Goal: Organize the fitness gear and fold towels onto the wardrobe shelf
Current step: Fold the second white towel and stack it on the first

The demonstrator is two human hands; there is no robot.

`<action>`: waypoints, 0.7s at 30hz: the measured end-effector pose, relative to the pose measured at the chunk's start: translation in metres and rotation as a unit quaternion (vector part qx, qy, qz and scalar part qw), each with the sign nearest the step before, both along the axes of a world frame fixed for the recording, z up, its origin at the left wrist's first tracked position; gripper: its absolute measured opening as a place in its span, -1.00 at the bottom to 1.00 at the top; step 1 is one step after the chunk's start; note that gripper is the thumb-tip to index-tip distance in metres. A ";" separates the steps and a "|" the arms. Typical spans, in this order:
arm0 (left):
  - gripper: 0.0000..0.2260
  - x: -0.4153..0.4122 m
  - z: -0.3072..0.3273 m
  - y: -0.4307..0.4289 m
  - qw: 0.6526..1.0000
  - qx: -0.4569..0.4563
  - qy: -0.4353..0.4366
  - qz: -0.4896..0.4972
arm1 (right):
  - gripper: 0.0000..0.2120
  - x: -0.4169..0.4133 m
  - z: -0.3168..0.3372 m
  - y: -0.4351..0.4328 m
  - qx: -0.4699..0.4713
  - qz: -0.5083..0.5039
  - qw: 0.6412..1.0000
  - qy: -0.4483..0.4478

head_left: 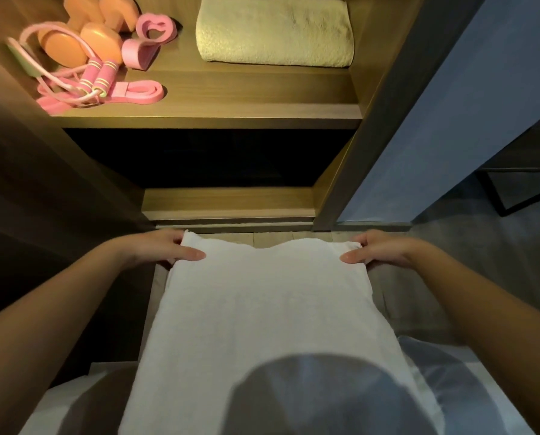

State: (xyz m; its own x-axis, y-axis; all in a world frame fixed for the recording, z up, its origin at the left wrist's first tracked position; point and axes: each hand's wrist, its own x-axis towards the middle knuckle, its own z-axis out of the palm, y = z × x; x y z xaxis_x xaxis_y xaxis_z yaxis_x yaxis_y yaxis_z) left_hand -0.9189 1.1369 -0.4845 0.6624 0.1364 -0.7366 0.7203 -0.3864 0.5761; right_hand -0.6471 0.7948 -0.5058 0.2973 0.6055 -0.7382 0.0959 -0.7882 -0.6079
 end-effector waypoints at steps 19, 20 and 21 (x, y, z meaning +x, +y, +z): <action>-0.66 -0.015 0.027 -0.050 0.919 -0.033 -0.035 0.391 | -0.73 -0.068 0.055 -0.004 0.054 -0.418 0.896 0.139; -0.67 -0.027 0.034 -0.051 0.922 -0.048 -0.025 0.384 | -0.73 -0.075 0.065 -0.013 0.046 -0.402 0.901 0.158; -0.66 -0.039 0.039 -0.055 0.933 -0.047 -0.006 0.358 | -0.71 -0.083 0.070 -0.022 0.030 -0.365 0.918 0.150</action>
State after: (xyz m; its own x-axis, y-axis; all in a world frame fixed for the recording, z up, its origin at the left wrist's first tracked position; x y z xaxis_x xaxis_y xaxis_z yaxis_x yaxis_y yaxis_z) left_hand -0.9583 1.0822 -0.4459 0.4352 0.4823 -0.7603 0.7675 0.2428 0.5933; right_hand -0.7301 0.7732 -0.4360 0.4286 0.3691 -0.8247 -0.6236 -0.5397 -0.5656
